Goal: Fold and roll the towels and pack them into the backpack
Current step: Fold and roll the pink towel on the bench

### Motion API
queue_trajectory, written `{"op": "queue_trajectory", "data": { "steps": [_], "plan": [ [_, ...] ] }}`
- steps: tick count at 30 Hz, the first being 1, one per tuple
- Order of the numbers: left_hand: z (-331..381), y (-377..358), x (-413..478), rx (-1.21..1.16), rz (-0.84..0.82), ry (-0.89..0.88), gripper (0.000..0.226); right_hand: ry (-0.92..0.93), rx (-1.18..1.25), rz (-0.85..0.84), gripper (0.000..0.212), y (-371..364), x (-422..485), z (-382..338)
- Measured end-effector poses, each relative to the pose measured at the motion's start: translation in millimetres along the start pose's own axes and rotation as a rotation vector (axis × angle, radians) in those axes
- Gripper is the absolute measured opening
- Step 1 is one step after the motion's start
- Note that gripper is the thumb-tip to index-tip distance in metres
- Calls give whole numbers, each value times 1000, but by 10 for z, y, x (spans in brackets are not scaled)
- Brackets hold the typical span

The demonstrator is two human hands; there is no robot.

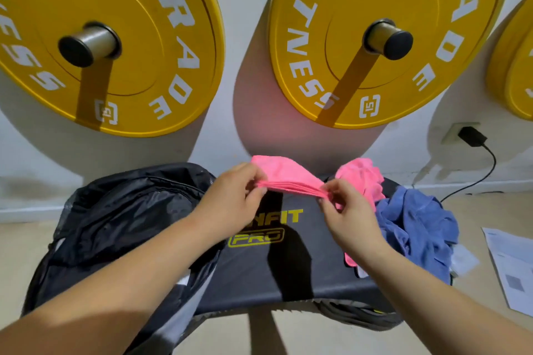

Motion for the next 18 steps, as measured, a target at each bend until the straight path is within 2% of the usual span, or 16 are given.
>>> {"op": "queue_trajectory", "data": {
  "steps": [3,5,7,9,11,14,16,18],
  "plan": [
    [-491,-556,-468,68,-216,48,8,-2,-393,-321,8,-355,-354,515],
    [-710,-887,-747,166,-395,13,6,-58,-657,-551,12,-501,-532,755],
    [-837,-1104,-963,247,-537,-20,9,-73,-792,-724,18,-635,-649,828],
    [-896,-1190,-1091,305,-602,-24,9,-72,-840,-818,19,-733,-713,859],
    [-954,-1203,-1168,356,-601,-37,8,-101,-800,-828,14,-777,-760,936],
    [-1042,-1237,-1290,439,-609,-31,18,-224,-583,-727,8,-743,-888,1122],
    [-1087,-1265,-1352,420,-602,27,23,-353,-385,-643,20,-717,-1013,1209],
    [-1115,-1266,-1369,343,-562,123,25,-470,-235,-527,22,-698,-1064,1277]
  ]
}}
Point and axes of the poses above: each hand's wrist, its own x-axis towards the middle knuckle, its own y-axis out of the back of the hand, z = x × y, the point moved 6 cm from there along x, towards the middle knuckle, and after that the axes turned 6 degrees about z, right-handed, at the moved point
